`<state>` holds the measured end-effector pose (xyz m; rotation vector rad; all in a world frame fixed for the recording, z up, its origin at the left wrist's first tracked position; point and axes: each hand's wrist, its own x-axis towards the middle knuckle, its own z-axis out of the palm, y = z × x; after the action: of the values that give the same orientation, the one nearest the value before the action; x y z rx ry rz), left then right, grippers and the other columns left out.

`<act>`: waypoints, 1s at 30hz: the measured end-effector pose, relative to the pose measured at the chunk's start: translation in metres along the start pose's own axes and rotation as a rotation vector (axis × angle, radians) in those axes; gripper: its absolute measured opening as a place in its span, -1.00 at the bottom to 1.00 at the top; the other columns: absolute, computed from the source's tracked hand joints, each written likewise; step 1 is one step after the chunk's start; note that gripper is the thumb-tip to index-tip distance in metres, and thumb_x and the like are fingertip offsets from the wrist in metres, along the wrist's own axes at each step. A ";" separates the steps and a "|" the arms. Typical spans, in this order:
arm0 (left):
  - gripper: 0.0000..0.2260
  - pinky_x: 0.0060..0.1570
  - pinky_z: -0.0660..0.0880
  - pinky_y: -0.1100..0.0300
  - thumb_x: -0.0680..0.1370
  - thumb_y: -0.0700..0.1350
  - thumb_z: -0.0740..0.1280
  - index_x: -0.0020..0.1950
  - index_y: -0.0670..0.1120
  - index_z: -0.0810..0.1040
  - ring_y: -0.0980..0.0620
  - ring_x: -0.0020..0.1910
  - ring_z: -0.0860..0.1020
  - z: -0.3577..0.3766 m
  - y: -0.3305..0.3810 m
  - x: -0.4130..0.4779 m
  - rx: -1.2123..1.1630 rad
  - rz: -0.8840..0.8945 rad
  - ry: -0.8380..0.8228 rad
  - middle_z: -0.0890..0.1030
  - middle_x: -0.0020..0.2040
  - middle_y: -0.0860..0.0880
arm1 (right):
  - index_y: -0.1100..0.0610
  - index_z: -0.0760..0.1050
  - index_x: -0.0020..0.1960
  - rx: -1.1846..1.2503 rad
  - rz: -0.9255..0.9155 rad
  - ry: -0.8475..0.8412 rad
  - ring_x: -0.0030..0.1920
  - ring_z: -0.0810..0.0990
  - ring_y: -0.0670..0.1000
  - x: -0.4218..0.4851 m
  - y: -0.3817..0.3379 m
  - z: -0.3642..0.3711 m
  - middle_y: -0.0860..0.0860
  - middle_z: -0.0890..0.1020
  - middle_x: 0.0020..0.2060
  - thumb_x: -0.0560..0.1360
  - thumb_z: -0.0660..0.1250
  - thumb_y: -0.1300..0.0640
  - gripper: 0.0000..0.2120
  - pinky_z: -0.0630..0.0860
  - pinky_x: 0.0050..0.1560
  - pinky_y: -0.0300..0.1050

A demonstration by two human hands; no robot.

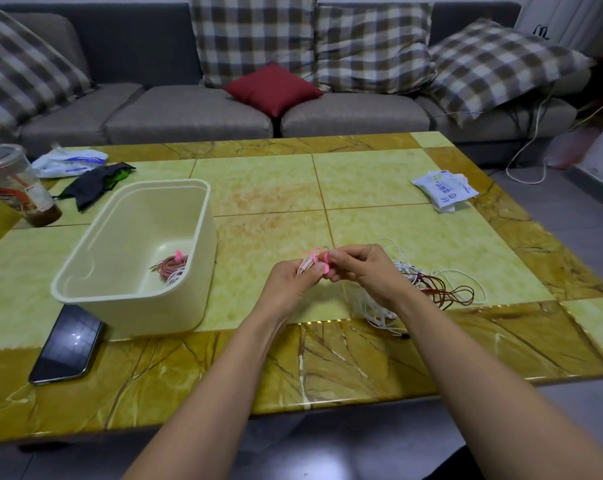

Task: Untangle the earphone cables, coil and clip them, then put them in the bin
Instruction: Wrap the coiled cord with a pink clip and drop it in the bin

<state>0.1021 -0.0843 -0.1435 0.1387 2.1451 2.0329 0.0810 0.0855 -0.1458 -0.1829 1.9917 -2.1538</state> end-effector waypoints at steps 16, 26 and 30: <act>-0.77 -0.03 0.46 0.17 0.58 -0.02 0.34 -0.08 -0.14 0.70 0.00 -0.14 0.59 -0.004 0.002 -0.001 0.102 0.008 0.127 0.68 -0.12 -0.18 | 0.23 0.56 0.15 -0.230 0.101 -0.041 -0.32 0.53 -0.12 0.000 -0.021 0.004 0.13 0.66 -0.09 0.57 0.34 0.18 -0.80 0.46 -0.25 -0.23; -0.64 -0.22 0.32 0.35 0.68 -0.07 0.12 -0.31 -0.09 0.39 0.15 -0.39 0.33 -0.001 0.012 -0.004 0.165 0.014 0.010 0.42 -0.39 0.08 | 0.19 0.64 -0.06 -0.105 -0.065 0.375 -0.43 0.45 -0.15 0.006 -0.024 -0.007 0.04 0.68 -0.30 0.51 0.41 0.24 -0.96 0.38 -0.34 -0.26; -0.65 -0.27 0.30 0.42 0.70 -0.05 0.07 -0.25 -0.11 0.40 0.19 -0.37 0.33 0.003 0.017 -0.007 0.176 0.040 -0.173 0.42 -0.32 0.03 | 0.24 0.65 0.04 -0.174 -0.063 0.258 -0.41 0.52 -0.22 0.003 -0.024 0.005 0.09 0.71 -0.21 0.50 0.40 0.30 -0.87 0.41 -0.33 -0.31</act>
<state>0.1086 -0.0818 -0.1265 0.3703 2.2237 1.7761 0.0779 0.0818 -0.1216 0.0087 2.3471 -2.1341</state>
